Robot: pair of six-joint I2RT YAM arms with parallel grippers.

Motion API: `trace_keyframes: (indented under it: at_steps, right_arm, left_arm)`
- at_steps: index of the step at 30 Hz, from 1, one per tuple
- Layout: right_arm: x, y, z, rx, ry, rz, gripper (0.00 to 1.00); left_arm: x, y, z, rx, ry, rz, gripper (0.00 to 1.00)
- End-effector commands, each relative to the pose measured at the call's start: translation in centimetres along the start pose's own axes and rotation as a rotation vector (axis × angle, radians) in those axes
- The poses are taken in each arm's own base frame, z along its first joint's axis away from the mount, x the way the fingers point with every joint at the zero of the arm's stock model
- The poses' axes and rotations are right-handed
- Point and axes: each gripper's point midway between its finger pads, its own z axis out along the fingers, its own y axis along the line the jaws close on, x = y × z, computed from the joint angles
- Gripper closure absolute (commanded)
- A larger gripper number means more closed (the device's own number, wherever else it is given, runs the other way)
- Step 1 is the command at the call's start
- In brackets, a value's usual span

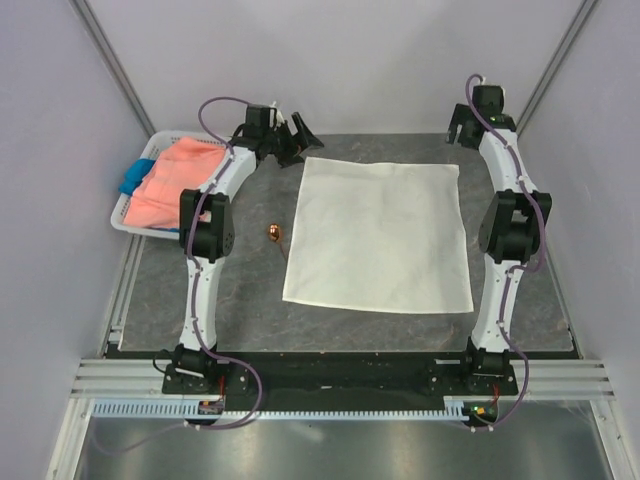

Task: Fold the napkin, place the utensils inside, and roll it up
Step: Flatten the napkin out

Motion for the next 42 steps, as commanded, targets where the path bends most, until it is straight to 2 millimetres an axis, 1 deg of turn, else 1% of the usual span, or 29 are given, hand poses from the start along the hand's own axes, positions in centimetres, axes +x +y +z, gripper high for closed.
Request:
trace_keyframes:
  at_steps: [1,2,3,4,5,6,7,8,9,10,11,12,13,14,15,16,17,18,19,21,23,24,26,27,28,29,30,37,42]
  right_arm:
    - [-2.4,1.4,-2.4,-0.115,-0.047,0.021,0.03]
    - [-3.4,1.4,-3.7,-0.131,-0.08,0.031,0.02]
    - [-1.1,1.4,-3.6,-0.136,-0.032,0.035,0.02]
    - [-0.4,1.7,-4.1,-0.163,-0.013,0.043,0.02]
    - [-1.0,1.9,-6.1,-0.185,-0.034,0.055,0.02]
    - [2.2,2.4,-6.1,-0.195,0.033,0.052,0.02]
    - [3.2,3.2,-7.1,-0.231,0.05,0.046,0.02]
    - [2.9,3.9,-9.2,-0.264,0.024,0.04,0.02]
    - [6.5,6.0,-9.9,-0.298,0.087,-0.005,0.02]
    - [6.8,7.1,-11.9,-0.329,0.073,-0.027,0.02]
    - [8.0,8.2,-12.8,-0.352,0.087,-0.049,0.02]
    - [11.4,10.3,-13.9,-0.387,0.14,-0.101,0.02]
    - [12.1,11.2,-15.2,-0.408,0.141,-0.098,0.02]
    - [13.4,12.6,-15.9,-0.455,0.155,-0.102,0.02]
    - [16.4,13.4,-16.5,-0.479,0.207,-0.126,0.02]
    - [17.2,13.8,-17.0,-0.499,0.218,-0.117,0.02]
    - [18.0,14.3,-17.2,-0.515,0.232,-0.095,0.02]
    - [19.8,14.0,-17.1,-0.51,0.265,-0.094,0.02]
    - [20.3,14.0,-17.1,-0.512,0.27,-0.09,0.02]
    - [22.1,13.5,-16.7,-0.501,0.299,-0.081,0.02]
    - [23.2,13.1,-16.3,-0.487,0.318,-0.084,0.02]
    - [24.0,12.5,-15.8,-0.457,0.328,-0.09,0.02]
    - [25.0,11.5,-15.1,-0.408,0.342,-0.1,0.02]
    - [25.6,10.8,-14.7,-0.374,0.347,-0.109,0.02]
    - [26.1,10.4,-14.4,-0.357,0.356,-0.114,0.02]
    - [26.7,10.0,-14.2,-0.339,0.367,-0.119,0.02]
    - [26.9,9.7,-14.1,-0.326,0.37,-0.12,0.02]
    - [28.8,7.4,-12.6,-0.241,0.425,-0.09,0.02]
    - [29.9,4.9,-11.9,-0.186,0.459,-0.061,0.02]
  left_arm:
    - [-4.0,-7.3,-3.3,0.162,-0.097,0.105,0.0]
    - [-4.4,-8.2,-4.1,0.171,-0.115,0.127,0.0]
    - [-4.6,-8.6,-4.6,0.17,-0.126,0.14,0.0]
    - [-4.3,-8.3,-4.8,0.157,-0.126,0.152,0.0]
    - [-4.9,-9.7,-6.3,0.165,-0.152,0.172,0.0]
    - [-5.2,-10.1,-7.0,0.153,-0.171,0.182,0.0]
    - [-4.6,-9.7,-7.2,0.136,-0.163,0.193,0.0]
    - [-4.7,-10.1,-8.0,0.132,-0.177,0.207,0.0]
    - [-4.5,-10.7,-9.3,0.118,-0.193,0.218,0.0]
    - [-4.5,-11.2,-10.3,0.114,-0.205,0.241,0.0]
    - [-4.3,-11.4,-11.0,0.107,-0.212,0.246,0.0]
    - [-3.7,-11.6,-12.4,0.094,-0.218,0.244,0.0]
    - [-3.3,-11.6,-13.0,0.089,-0.216,0.241,0.0]
    - [-2.7,-11.6,-13.6,0.082,-0.21,0.236,0.0]
    - [-1.3,-10.7,-13.7,0.065,-0.181,0.219,0.0]
    - [-1.0,-11.6,-15.2,0.072,-0.192,0.234,0.0]
    - [-0.3,-11.3,-15.9,0.056,-0.181,0.23,0.0]
    - [0.8,-10.4,-16.1,0.028,-0.164,0.219,0.0]
    - [1.1,-11.2,-17.6,0.033,-0.174,0.242,0.0]
    - [3.0,-10.0,-18.5,-0.011,-0.121,0.223,0.0]
    - [4.2,-10.6,-20.2,-0.006,-0.093,0.258,0.0]
    - [5.9,-9.6,-20.7,-0.034,-0.042,0.249,0.0]
    - [6.6,-9.5,-22.7,-0.055,-0.05,0.319,0.0]
    - [8.0,-7.7,-22.8,-0.107,-0.03,0.317,0.0]
    - [8.6,-7.0,-23.2,-0.129,-0.032,0.331,0.0]
    - [8.6,-7.5,-24.6,-0.13,-0.071,0.348,0.0]
    - [9.7,-6.3,-24.6,-0.15,-0.058,0.338,0.0]
    - [10.9,-6.7,-26.0,-0.1,-0.109,0.361,0.0]
    - [11.5,-6.9,-26.5,-0.09,-0.115,0.36,0.0]
